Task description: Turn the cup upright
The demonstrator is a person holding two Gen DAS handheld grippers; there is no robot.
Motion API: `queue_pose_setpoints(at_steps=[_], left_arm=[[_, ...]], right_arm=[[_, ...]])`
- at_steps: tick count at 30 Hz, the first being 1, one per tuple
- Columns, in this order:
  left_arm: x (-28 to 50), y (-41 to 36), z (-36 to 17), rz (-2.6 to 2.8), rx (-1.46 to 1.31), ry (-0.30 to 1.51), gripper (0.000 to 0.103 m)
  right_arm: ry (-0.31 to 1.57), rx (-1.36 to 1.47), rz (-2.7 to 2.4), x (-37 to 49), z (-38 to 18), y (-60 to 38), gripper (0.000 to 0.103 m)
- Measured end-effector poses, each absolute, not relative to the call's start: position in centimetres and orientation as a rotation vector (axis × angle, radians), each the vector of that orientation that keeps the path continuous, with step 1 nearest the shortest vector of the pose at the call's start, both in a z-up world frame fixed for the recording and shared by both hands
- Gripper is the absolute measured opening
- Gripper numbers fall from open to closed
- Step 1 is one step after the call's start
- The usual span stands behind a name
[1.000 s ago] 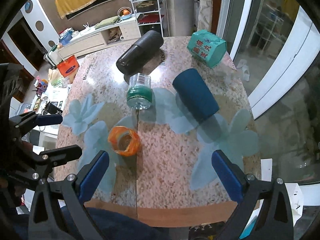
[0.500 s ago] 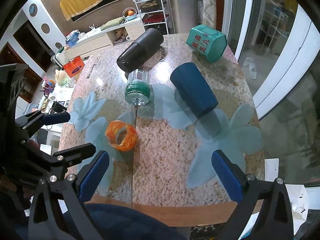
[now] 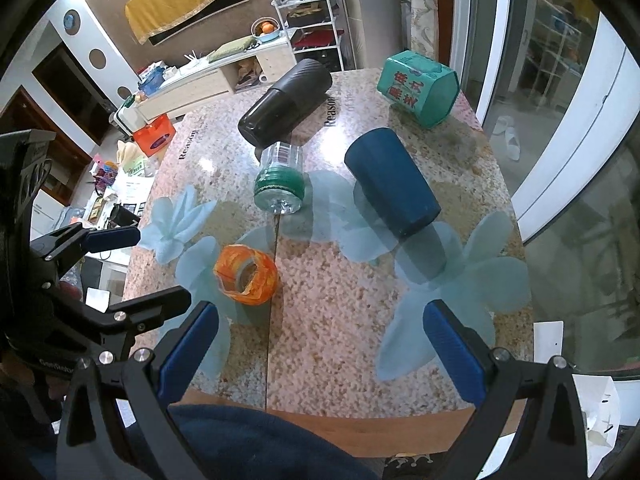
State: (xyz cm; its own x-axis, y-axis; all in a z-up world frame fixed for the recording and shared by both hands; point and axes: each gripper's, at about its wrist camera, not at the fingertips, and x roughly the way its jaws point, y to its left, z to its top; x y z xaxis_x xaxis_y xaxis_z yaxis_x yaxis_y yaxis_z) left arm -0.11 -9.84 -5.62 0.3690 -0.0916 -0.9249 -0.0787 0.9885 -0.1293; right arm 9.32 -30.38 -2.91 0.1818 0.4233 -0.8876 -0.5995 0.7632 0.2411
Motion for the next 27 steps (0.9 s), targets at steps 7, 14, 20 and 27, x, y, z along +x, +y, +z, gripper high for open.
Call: queue_pose_setpoints(at_steps=[7,14,20,27], left_arm=[[-0.27,-9.83,-5.44,-0.005,-0.155,1.195,0.103],[-0.51,-10.0,-5.61,-0.007,-0.141,1.199,0.103],[-0.66,-9.97,-5.64,-0.014,-0.147,1.199,0.103],[-0.74,-10.04,-5.65,-0.016,-0.138,1.198,0.103]], right_arm=[[1.185,-0.17,0.728,9.32,-2.94,-30.37,0.103],[1.187,-0.162,0.727,8.88,-2.96,-30.3,0.103],[1.185,-0.156,0.73,8.57,-2.93,-30.32,0.103],[1.19,-0.148,0.728,8.54,-2.86,-30.38,0.103]])
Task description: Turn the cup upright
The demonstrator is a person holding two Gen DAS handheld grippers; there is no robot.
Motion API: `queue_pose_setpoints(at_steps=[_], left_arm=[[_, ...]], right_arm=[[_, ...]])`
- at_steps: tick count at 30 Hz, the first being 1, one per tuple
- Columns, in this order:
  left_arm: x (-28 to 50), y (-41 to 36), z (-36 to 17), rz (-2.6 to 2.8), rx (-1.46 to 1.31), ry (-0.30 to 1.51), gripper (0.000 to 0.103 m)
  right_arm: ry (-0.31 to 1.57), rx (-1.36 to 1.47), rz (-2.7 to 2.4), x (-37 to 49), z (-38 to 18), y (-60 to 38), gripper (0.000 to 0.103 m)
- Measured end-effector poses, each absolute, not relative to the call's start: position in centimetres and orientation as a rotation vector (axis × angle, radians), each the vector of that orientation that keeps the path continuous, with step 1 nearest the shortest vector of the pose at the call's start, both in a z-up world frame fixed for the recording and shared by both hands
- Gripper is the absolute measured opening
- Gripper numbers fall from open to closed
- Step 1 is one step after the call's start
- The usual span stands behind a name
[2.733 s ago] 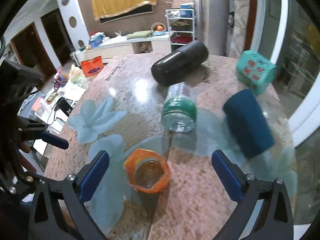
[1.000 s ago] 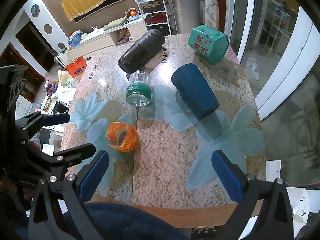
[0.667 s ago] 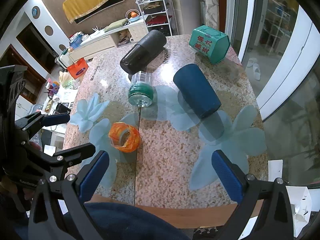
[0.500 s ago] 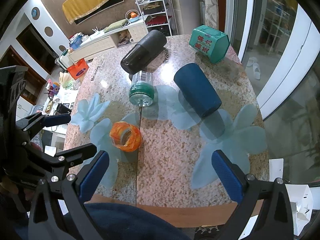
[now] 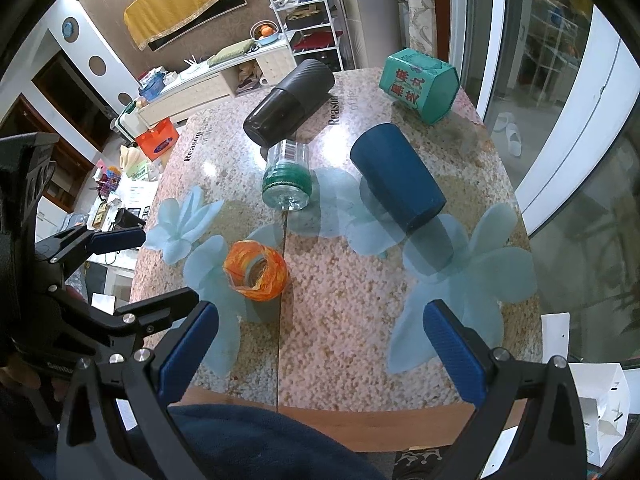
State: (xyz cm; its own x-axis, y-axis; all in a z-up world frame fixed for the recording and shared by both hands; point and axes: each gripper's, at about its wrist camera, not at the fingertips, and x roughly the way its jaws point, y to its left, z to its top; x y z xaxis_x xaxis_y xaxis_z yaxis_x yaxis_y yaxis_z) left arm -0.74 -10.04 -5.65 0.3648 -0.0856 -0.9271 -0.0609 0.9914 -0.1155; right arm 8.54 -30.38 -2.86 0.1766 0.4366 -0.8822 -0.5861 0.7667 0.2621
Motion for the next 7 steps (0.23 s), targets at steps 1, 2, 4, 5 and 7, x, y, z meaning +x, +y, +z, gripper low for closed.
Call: queue_pose_setpoints(at_steps=[1,2,4,5,7], left_arm=[[-0.75,-10.05,-5.65,-0.016,-0.138,1.198,0.103],[-0.74,-10.05,-5.62,-0.016,-0.138,1.198,0.103],[-0.76,-10.1,-5.6,-0.014,-0.137,1.196,0.103],[-0.79,-10.09,-5.62,-0.014,-0.138,1.195,0.103],[-0.77,-10.12,-5.63,-0.016,-0.139,1.197,0.103]], right_arm=[[1.19,-0.149,0.727,8.55,-2.86,-30.38,0.103],[1.19,-0.148,0.726,8.49,-2.83,-30.43,0.103],[1.191,-0.145,0.726,8.44,-2.86,-30.46,0.103],[1.192,-0.145,0.727,8.43,-2.86,-30.46,0.103],[1.194,-0.14,0.725,8.32,-2.85,-30.54,0.103]])
